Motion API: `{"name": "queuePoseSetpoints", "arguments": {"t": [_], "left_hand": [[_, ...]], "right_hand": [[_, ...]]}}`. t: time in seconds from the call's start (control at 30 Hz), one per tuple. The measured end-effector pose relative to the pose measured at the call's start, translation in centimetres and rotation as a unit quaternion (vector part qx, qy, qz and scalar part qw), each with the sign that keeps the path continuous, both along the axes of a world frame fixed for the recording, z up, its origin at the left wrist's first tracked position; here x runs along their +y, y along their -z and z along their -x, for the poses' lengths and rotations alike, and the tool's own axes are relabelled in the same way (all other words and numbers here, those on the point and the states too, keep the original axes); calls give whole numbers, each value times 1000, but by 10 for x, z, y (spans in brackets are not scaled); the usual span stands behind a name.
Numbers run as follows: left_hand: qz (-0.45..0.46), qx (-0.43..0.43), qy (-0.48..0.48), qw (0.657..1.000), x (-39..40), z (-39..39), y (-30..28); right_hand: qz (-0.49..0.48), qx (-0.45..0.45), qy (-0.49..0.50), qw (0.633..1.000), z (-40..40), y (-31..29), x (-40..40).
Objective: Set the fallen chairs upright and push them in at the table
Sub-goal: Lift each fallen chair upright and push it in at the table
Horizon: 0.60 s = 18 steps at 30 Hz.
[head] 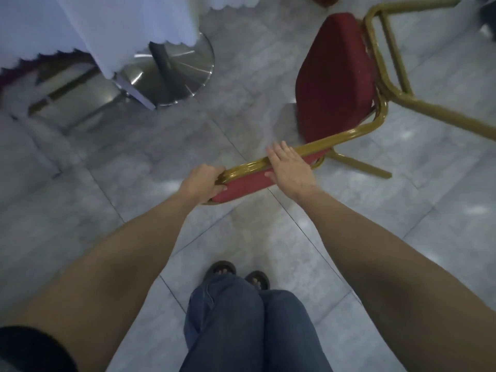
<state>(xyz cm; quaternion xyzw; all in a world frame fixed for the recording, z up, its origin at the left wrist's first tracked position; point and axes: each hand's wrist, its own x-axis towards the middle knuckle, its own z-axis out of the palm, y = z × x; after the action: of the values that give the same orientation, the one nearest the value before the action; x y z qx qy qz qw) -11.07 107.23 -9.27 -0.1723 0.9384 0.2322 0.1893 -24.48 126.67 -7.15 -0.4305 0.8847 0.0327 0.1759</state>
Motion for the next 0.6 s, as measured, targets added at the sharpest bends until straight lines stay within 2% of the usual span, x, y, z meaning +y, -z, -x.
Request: {"name": "queuePoseSetpoints", "arguments": {"t": [0.23, 0.33, 0.47, 0.6], "left_hand": [[61, 77, 40, 994, -48, -14, -165], [49, 177, 18, 983, -67, -19, -236], [-31, 279, -56, 958, -92, -29, -302], [-41, 273, -179, 944, -123, -45, -318]], "right_hand": [[90, 1, 4, 996, -14, -134, -49], [121, 23, 18, 992, -16, -198, -59], [178, 25, 81, 980, -19, -274, -54], [232, 30, 143, 962, -28, -326, -23]]}}
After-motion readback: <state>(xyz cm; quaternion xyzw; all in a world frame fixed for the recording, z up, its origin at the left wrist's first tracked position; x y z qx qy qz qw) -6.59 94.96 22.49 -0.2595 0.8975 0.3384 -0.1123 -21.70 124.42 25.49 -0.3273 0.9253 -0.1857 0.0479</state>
